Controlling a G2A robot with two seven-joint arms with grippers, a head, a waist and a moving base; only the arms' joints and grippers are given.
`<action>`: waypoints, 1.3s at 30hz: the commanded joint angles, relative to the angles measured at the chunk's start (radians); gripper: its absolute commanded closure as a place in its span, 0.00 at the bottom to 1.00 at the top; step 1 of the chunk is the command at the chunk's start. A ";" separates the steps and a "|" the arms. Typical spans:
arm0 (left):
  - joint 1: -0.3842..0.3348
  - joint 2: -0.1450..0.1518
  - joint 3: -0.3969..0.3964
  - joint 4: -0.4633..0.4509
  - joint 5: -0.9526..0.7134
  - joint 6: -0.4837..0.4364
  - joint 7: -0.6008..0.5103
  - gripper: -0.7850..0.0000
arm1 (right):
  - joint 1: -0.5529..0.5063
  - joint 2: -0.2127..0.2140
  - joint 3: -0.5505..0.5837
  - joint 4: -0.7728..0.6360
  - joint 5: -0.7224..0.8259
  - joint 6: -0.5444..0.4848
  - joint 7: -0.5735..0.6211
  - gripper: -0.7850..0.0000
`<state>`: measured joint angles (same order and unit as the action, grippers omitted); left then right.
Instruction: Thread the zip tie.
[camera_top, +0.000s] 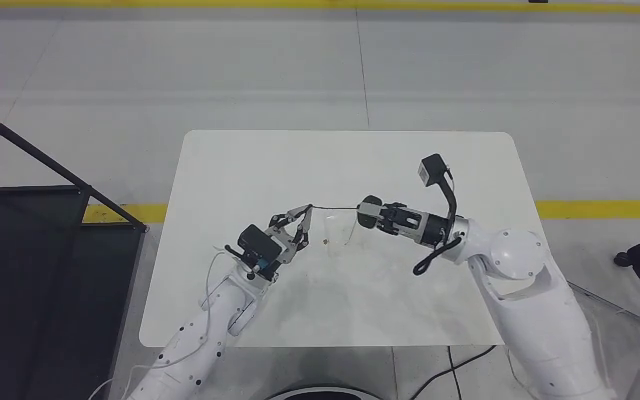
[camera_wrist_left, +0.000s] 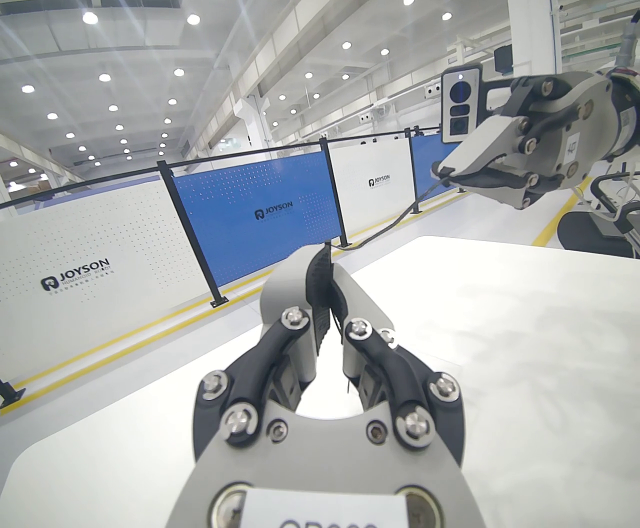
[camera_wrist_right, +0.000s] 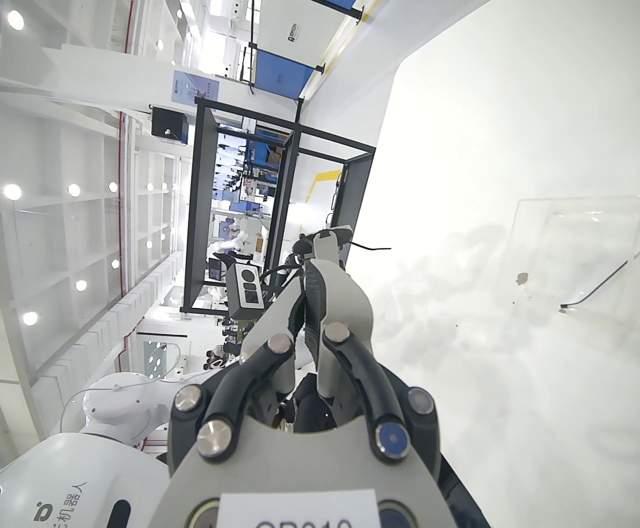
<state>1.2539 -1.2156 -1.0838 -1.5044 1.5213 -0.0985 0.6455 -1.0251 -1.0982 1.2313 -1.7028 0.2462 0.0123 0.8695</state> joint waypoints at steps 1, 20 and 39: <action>0.000 -0.001 -0.001 0.000 0.003 -0.001 -0.001 1.00 | -0.003 0.001 0.003 0.001 0.004 -0.007 0.002 1.00; -0.002 -0.010 -0.003 0.009 0.035 -0.026 -0.010 1.00 | -0.001 0.001 0.005 0.010 0.029 -0.031 -0.001 1.00; 0.002 -0.019 -0.008 0.010 0.042 -0.027 -0.013 1.00 | 0.003 0.003 -0.005 0.015 0.011 -0.005 0.008 1.00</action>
<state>1.2553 -1.2339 -1.0905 -1.4940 1.5658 -0.1255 0.6307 -1.0260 -1.0951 1.2298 -1.6890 0.2633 -0.0042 0.8766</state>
